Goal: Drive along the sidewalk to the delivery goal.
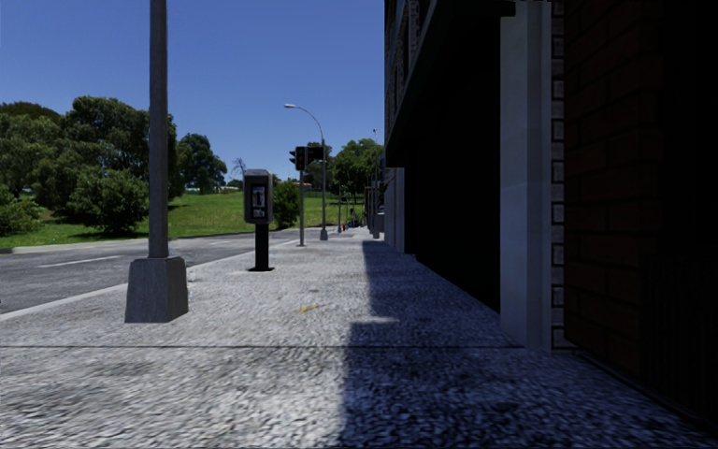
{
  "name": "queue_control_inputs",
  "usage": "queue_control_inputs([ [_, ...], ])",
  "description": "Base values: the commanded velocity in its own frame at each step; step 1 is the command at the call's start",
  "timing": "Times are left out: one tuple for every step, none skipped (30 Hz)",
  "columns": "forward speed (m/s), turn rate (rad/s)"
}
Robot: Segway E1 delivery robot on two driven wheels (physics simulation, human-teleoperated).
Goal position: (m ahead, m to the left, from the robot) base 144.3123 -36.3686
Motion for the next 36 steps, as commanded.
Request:
queue_control_inputs([
  [2.0, 0.0],
  [2.0, 0.0],
  [2.0, 0.0],
  [2.0, 0.0],
  [2.0, 0.0],
  [2.0, 0.0],
  [2.0, 0.0],
  [2.0, 0.0],
  [2.0, 0.0],
  [2.0, 0.0],
  [2.0, 0.0],
  [2.0, 0.0],
  [2.0, 0.0],
  [2.0, 0.0],
  [2.0, 0.0],
  [2.0, 0.0],
  [2.0, 0.0],
  [2.0, 0.0],
  [2.0, 0.0],
  [2.0, 0.0],
  [2.0, 0.0],
  [2.0, 0.0],
  [2.0, 0.0],
  [2.0, 0.0],
  [2.0, 0.0],
  [2.0, 0.0],
  [2.0, 0.0],
  [2.0, 0.0],
  [2.0, 0.0],
  [2.0, 0.0],
  [2.0, 0.0],
  [2.0, 0.0],
  [2.0, 0.0],
  [2.0, 0.0],
  [2.0, 0.0],
  [2.0, 0.0],
])
